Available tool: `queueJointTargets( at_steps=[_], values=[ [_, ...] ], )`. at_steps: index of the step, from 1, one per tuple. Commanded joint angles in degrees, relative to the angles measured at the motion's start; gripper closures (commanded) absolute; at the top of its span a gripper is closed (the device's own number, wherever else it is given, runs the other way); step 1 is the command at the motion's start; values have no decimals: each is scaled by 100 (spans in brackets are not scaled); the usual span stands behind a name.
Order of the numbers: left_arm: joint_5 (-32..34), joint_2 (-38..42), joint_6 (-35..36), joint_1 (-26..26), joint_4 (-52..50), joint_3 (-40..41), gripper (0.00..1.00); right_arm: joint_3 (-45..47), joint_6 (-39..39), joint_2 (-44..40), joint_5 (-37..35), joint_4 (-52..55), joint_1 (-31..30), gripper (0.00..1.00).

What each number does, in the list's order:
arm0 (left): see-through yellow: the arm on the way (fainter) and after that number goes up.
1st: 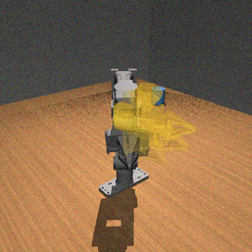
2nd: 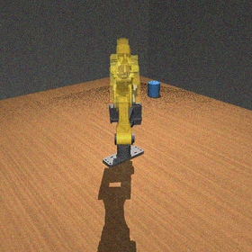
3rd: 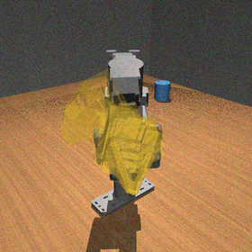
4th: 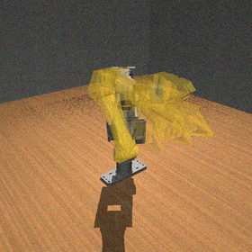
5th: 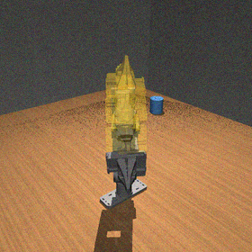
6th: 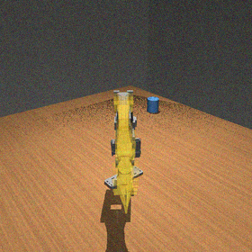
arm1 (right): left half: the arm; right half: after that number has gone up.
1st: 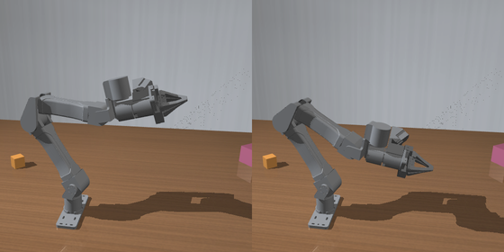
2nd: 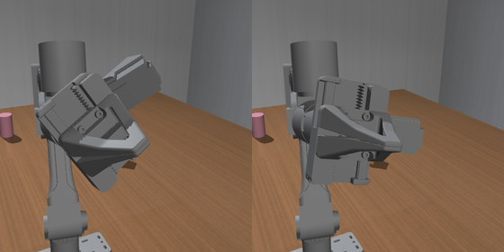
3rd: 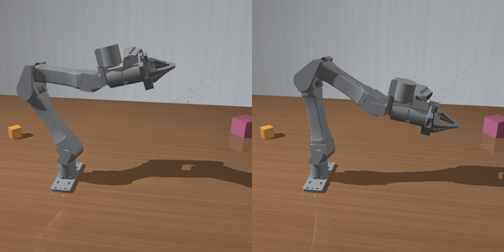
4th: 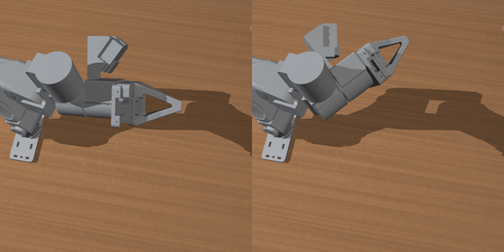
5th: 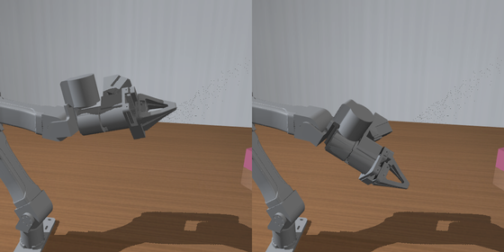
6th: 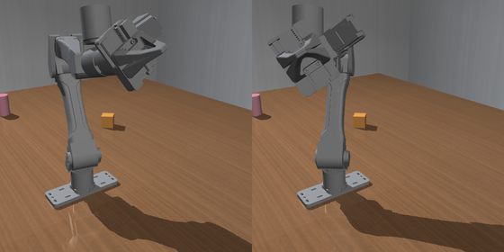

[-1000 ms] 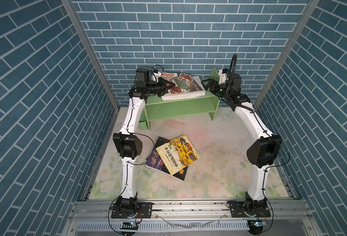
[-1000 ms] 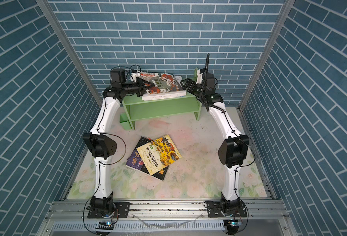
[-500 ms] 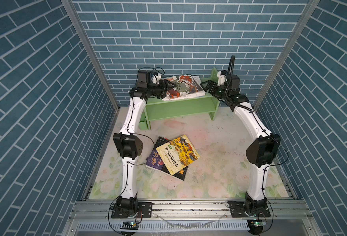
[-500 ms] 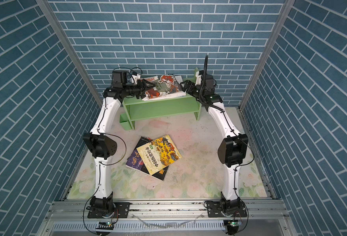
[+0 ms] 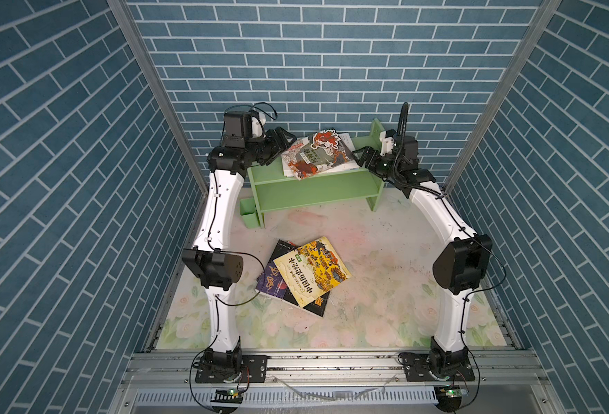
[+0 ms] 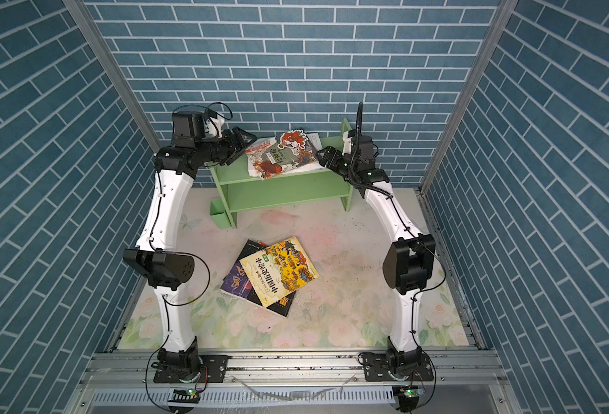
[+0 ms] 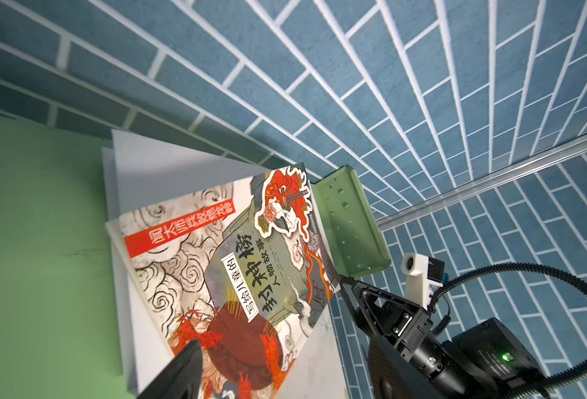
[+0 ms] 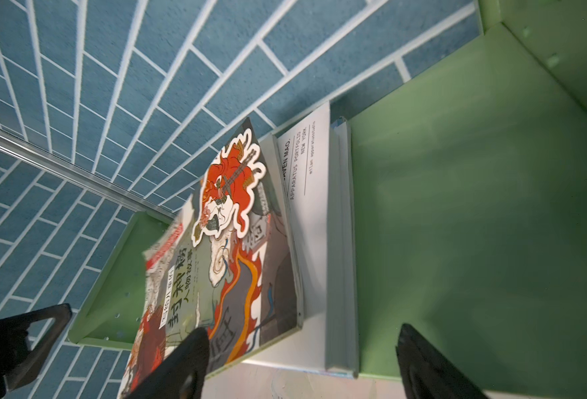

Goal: Stacking books/files
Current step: Place the book at the bookshelf, then move the book to the bookshelf.

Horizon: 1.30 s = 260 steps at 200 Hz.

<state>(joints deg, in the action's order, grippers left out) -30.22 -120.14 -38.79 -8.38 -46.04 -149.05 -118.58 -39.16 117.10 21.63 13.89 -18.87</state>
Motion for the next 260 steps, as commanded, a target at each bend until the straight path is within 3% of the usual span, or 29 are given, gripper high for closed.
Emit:
queueJointTargets(
  at_steps=[1,21,37,78,98,146,178,247,260],
  values=[
    [733,223,354,21,-474,228,21,98,-8,-424,-14,-194,-29,15],
    [944,641,314,-18,-350,871,21,165,-3,-486,-27,-208,-29,15],
    [853,1135,-8,-112,245,1869,21,203,13,-558,-68,-207,-26,15],
    [510,2317,-1946,-335,2897,4807,20,334,5,-786,-156,-249,-20,15],
    [526,2551,-2867,-372,3832,5628,20,444,-17,-919,-194,-303,-22,15],
    [702,2420,-3442,-577,4388,5793,23,690,-70,-1152,-323,-419,-11,15],
    [654,2247,-3760,-601,4526,5750,30,824,-65,-1274,-439,-414,-8,15],
    [565,2023,-3742,-700,4327,5556,30,1066,-109,-1427,-611,-455,76,15],
    [523,1958,-3742,-709,4392,5539,36,1065,-118,-1413,-600,-476,88,15]
  ],
)
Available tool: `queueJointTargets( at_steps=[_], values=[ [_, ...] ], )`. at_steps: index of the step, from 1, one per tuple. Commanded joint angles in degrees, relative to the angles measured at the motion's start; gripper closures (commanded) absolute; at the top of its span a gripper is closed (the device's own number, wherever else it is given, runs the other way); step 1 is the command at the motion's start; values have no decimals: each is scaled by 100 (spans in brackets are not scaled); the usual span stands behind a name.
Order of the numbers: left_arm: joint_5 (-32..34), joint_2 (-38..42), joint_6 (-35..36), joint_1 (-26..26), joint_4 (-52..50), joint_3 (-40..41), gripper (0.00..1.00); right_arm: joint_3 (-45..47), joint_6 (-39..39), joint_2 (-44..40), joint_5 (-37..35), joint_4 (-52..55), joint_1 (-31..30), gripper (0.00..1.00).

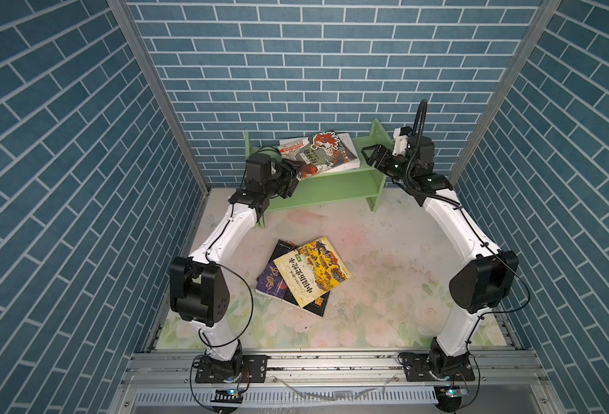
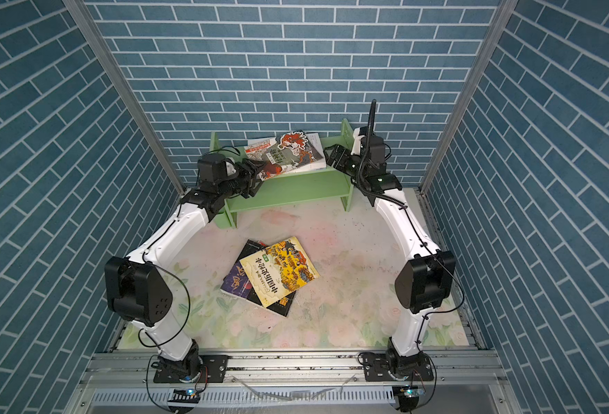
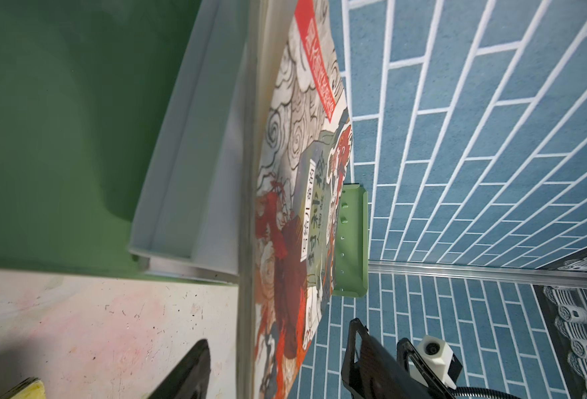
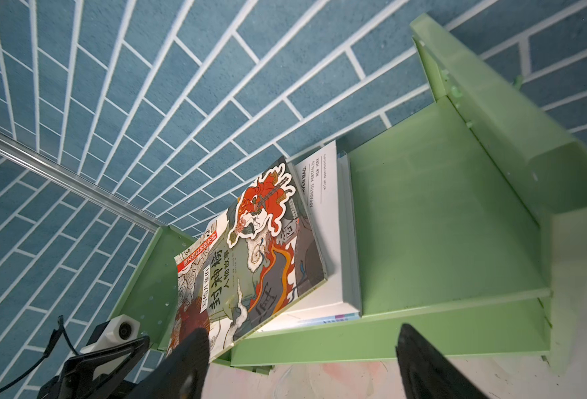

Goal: Stacking books/files
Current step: Move the book to the bookshelf.

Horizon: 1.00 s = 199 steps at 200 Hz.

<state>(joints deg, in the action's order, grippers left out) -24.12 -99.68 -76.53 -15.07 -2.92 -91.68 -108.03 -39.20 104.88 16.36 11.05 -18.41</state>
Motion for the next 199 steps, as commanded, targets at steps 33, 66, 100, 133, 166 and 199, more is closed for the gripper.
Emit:
queueJointTargets(
  at_steps=[33,66,100,133,166,199],
  values=[
    [-283,-264,-121,-40,494,-242,59,-7,-149,-161,-45,-204,74,15],
    [-438,-380,-79,-49,496,-428,82,-19,-158,-161,-39,-218,117,15],
    [-583,-403,309,-36,160,-673,99,-34,-189,-139,-20,-262,172,15],
    [-707,-418,912,-40,-496,-1164,100,-111,-211,-65,47,-266,215,15],
    [-1696,-955,1661,103,-1258,-2318,100,-183,-235,21,126,-238,271,15],
    [-2104,-1502,2052,347,-1895,-3185,100,-262,-255,76,222,-189,336,15]
  ],
)
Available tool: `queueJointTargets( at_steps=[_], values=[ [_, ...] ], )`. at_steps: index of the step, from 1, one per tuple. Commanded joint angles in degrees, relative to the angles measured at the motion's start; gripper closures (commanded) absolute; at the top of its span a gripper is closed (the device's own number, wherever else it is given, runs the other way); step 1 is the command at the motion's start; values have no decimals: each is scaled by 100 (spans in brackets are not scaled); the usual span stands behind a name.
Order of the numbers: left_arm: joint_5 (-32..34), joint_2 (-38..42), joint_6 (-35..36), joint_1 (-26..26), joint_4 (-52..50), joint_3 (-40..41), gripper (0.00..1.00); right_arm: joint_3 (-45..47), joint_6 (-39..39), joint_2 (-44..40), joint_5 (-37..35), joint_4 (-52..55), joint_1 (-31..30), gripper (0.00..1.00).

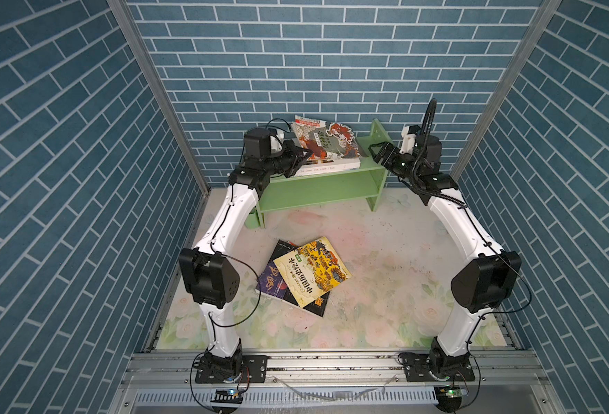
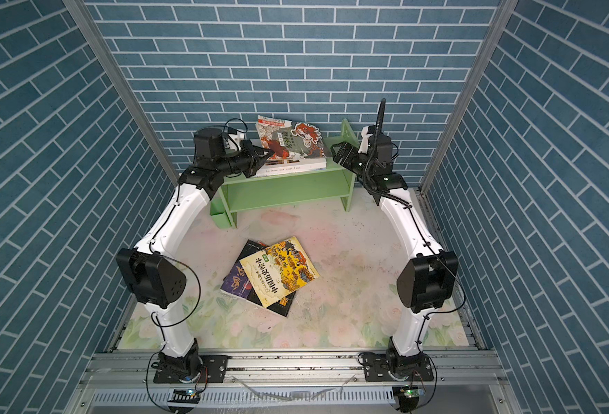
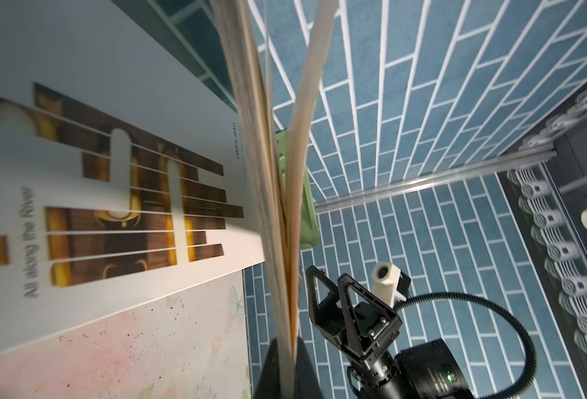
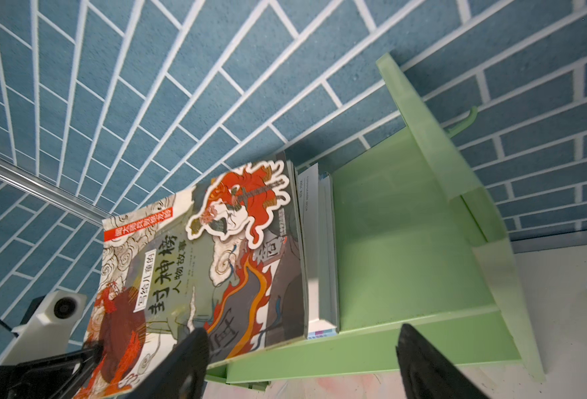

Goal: Stacking books/files
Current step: Move the book to the bookshelf.

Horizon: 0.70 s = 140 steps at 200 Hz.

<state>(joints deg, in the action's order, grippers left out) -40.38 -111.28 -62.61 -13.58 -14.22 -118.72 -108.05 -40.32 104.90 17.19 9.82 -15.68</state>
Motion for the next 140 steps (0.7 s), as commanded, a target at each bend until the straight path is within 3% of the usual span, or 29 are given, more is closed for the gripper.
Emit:
queueJointTargets(
  at_steps=[1,24,49,140],
  values=[
    [-465,-350,687,207,-810,-519,100,-265,-143,74,141,-63,64,14],
    [-377,-711,1092,352,-1579,-1427,100,-319,-143,100,179,-37,101,15],
    [-448,-957,1137,452,-1771,-1835,100,-413,-126,160,232,-21,110,14],
    [-755,-1161,680,454,-1223,-1759,98,-834,-132,528,737,-68,74,15]
  ],
)
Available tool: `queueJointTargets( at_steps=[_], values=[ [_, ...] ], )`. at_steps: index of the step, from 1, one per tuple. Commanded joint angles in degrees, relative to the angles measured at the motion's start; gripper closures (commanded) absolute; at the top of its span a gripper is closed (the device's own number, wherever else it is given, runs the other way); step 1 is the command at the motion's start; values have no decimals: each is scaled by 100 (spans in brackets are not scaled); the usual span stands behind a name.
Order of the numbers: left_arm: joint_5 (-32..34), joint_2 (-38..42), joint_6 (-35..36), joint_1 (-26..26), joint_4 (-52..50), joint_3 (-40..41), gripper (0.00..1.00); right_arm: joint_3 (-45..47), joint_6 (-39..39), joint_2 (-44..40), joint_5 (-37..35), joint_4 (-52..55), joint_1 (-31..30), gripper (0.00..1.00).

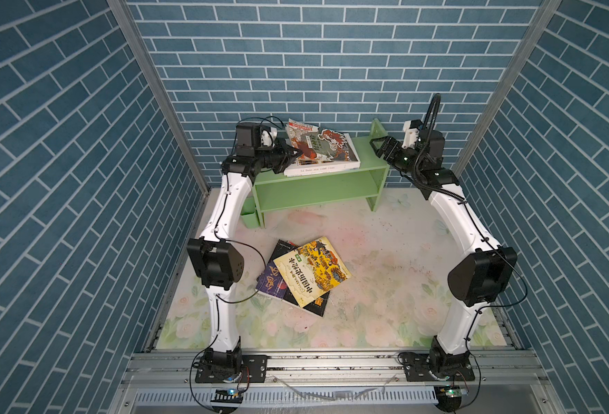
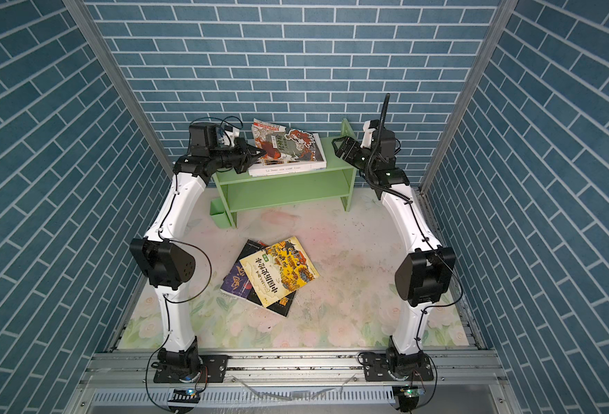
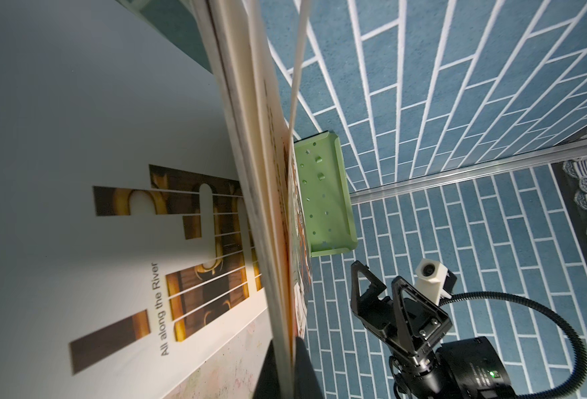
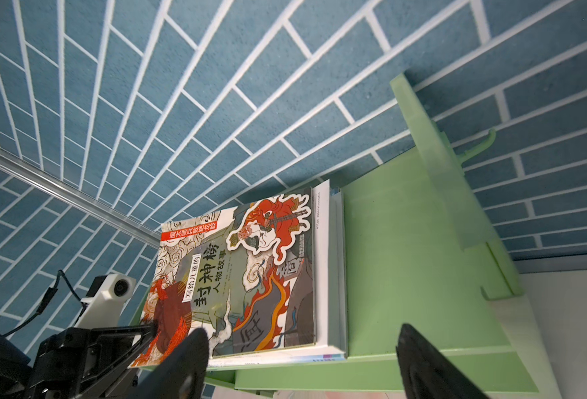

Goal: Stacking books/files
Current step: Move the book to the bookshelf.

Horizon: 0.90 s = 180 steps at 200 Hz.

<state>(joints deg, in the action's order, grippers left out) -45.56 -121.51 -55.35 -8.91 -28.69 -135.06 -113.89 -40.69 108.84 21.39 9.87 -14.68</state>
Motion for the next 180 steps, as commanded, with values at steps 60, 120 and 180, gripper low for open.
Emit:
queueJointTargets(
  at_steps=[60,120,180],
  values=[
    [-341,-275,-93,-15,284,-222,94,-536,-71,442,599,-48,-131,14],
    [-322,-468,-130,3,285,-492,93,-686,-124,638,731,32,-236,15],
    [-308,-399,-45,12,216,-494,89,-809,-194,761,810,68,-323,15]
  ],
)
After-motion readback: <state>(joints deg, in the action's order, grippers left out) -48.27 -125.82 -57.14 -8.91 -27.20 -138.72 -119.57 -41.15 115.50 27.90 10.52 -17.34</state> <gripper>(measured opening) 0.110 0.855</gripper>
